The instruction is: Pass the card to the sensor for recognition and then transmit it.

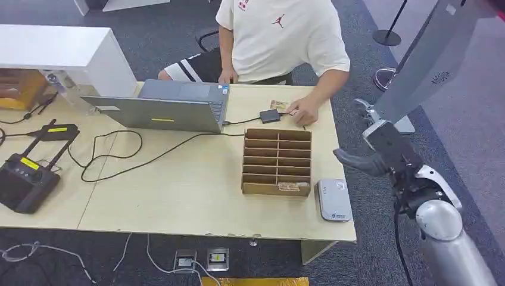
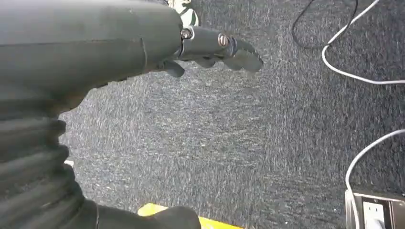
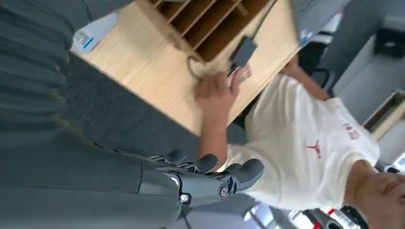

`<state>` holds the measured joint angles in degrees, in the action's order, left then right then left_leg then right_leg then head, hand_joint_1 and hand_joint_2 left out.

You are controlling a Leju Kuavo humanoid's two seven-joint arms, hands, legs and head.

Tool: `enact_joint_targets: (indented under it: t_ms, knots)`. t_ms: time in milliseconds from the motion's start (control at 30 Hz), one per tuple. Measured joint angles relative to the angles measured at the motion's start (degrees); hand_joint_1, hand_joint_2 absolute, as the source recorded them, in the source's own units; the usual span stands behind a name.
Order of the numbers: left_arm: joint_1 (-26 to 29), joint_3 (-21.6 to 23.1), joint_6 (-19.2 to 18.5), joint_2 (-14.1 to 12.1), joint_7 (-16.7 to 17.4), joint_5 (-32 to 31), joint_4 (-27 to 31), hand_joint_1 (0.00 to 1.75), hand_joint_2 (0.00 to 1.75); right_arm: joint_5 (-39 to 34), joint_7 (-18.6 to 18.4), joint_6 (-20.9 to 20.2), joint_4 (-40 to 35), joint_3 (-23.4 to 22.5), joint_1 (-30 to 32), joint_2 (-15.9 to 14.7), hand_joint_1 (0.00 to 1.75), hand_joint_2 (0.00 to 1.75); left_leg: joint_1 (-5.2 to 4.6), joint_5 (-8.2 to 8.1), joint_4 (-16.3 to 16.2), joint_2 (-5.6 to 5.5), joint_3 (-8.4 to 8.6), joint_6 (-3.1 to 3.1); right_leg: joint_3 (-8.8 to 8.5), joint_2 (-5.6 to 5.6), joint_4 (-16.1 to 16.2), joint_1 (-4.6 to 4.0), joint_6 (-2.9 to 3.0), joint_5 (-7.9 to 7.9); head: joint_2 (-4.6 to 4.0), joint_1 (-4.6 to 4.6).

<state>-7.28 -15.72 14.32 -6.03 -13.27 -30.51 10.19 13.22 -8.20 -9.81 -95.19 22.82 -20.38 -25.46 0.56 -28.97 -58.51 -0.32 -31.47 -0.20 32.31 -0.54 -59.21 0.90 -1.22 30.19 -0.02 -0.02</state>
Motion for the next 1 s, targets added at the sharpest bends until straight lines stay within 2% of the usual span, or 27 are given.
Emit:
enact_joint_targets:
  t_ms: [100,300,367,433,533,700,1000]
  knots:
    - [-0.01,0.04,0.17,-0.09,0.00,-0.09,0.00,0.00,1.75,9.70,0.79,1.86,-1.33,1.53,3.18,-0.96,0.00,1.75,0.00,0.00,0.00,0.00,0.00,0.00,-0.01,0.00,0.00,0.00,0.00,0.00,0.00,0.02]
    - [-0.02,0.07,0.41,-0.15,0.15,-0.07,0.00,0.00,1.75,19.47,2.27,3.08,-3.12,4.26,5.74,-3.26,0.00,1.75,0.00,0.00,0.00,0.01,0.01,0.00,0.00,0.01,0.00,0.00,0.00,0.00,0.00,0.02]
    - [-0.02,0.07,0.65,-0.13,0.26,-0.02,0.00,0.00,1.75,25.50,2.28,5.59,-3.56,5.39,6.60,-4.11,0.00,1.75,0.00,0.00,0.00,0.01,0.01,0.00,0.00,-0.01,0.00,0.00,0.00,0.00,0.00,0.00]
    - [-0.02,0.07,0.78,-0.11,0.52,0.07,0.00,0.00,1.75,32.47,0.73,9.02,-3.71,6.25,7.74,-4.41,0.00,1.75,0.00,0.00,0.00,0.01,-0.02,0.00,0.01,0.00,0.00,0.00,0.00,0.00,0.00,0.00]
    - [-0.03,0.07,0.92,0.02,0.68,0.22,0.00,0.00,1.75,39.05,-0.59,11.72,-3.69,7.50,8.31,-4.44,0.00,1.75,0.00,0.00,0.00,0.07,-0.01,0.00,0.03,0.03,0.00,0.00,0.00,0.00,0.00,0.00]
    - [-0.09,0.07,1.07,0.18,0.70,0.46,0.00,0.00,1.75,44.62,-1.03,14.86,-2.56,9.40,8.34,-4.37,0.00,1.75,0.00,0.00,0.01,0.07,-0.02,0.00,0.02,0.06,0.00,0.00,0.01,0.00,0.00,0.02]
    - [-0.14,0.02,1.03,0.22,1.05,1.05,0.00,0.00,1.75,46.02,-0.46,14.01,1.79,12.22,7.95,-2.71,0.00,1.75,0.00,0.00,0.01,0.06,-0.03,0.00,0.02,0.03,-0.01,0.00,0.01,0.00,0.00,0.00]
